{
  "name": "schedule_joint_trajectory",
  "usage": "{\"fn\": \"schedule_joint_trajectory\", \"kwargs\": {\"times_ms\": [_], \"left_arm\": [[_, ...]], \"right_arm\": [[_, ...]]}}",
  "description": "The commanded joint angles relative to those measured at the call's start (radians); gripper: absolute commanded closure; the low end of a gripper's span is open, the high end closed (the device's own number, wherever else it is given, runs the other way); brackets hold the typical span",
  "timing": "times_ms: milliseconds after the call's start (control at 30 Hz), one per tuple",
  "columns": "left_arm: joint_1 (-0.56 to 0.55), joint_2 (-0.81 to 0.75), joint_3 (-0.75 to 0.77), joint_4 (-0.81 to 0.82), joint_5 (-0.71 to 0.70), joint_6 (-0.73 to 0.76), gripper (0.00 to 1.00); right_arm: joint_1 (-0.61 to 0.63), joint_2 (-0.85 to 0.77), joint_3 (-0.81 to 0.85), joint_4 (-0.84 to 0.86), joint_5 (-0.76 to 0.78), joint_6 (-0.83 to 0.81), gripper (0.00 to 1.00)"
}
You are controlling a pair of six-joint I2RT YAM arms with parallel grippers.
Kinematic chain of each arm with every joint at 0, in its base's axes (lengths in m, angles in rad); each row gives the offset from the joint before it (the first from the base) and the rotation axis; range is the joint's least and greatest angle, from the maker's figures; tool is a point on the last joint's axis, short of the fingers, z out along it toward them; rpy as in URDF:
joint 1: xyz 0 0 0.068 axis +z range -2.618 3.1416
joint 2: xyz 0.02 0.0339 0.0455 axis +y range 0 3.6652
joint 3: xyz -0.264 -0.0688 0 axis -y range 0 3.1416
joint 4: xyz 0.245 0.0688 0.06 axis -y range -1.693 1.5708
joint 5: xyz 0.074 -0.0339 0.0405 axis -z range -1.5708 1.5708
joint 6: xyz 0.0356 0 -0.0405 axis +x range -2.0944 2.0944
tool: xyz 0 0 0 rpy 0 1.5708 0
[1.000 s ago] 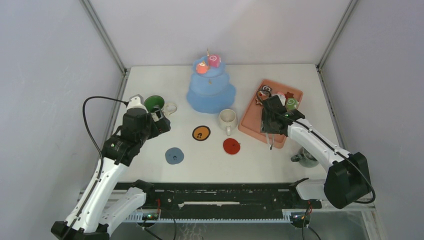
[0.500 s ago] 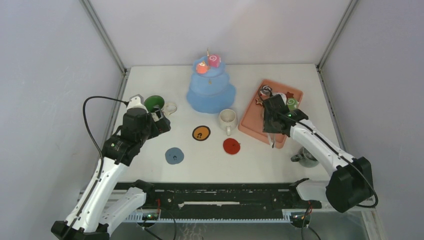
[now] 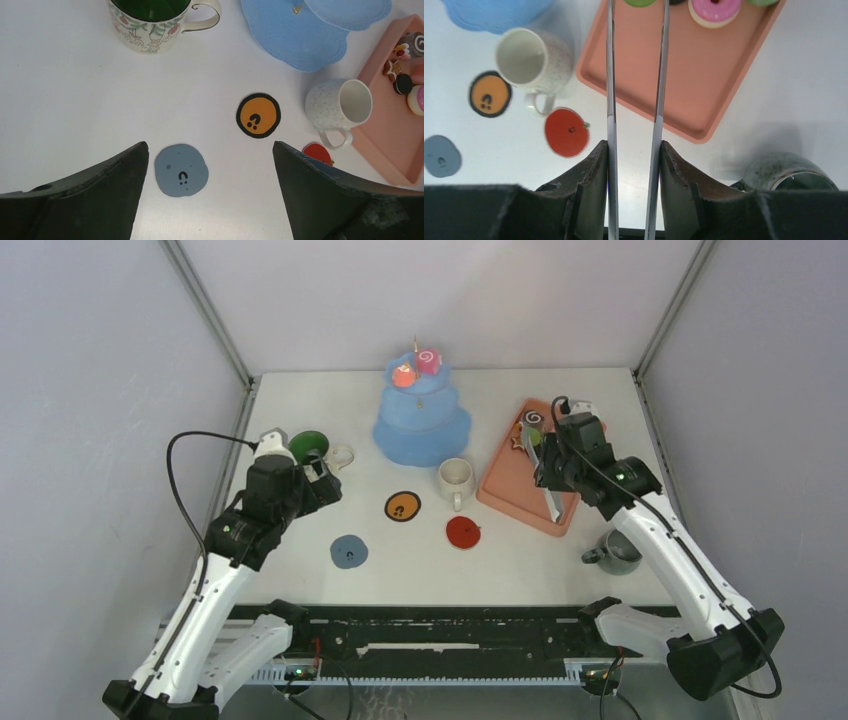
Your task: Serve the afternoon tea
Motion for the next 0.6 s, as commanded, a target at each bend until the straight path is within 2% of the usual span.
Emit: {"fn": "schedule_joint_trajectory", "kwargs": {"times_ms": [0,267,567], "left_arm": [[0.008,-0.011,0.027,0.039,0.003,0.005,0.02],[0.008,-0.025,0.026,0.034,-0.006,0.006,0.02],[0.008,-0.052,0.02,0.02,-0.024,-0.011,0.02]], "right_arm": [[0.003,-0.033,0.141,0.02,-0.018,-0.029,0.64],[0.069,0.054,0.341,0.082,-0.026,-0.062,0.64],[0.177,0.298,0.562,0.161,-0.053,-0.102,0.64]]}}
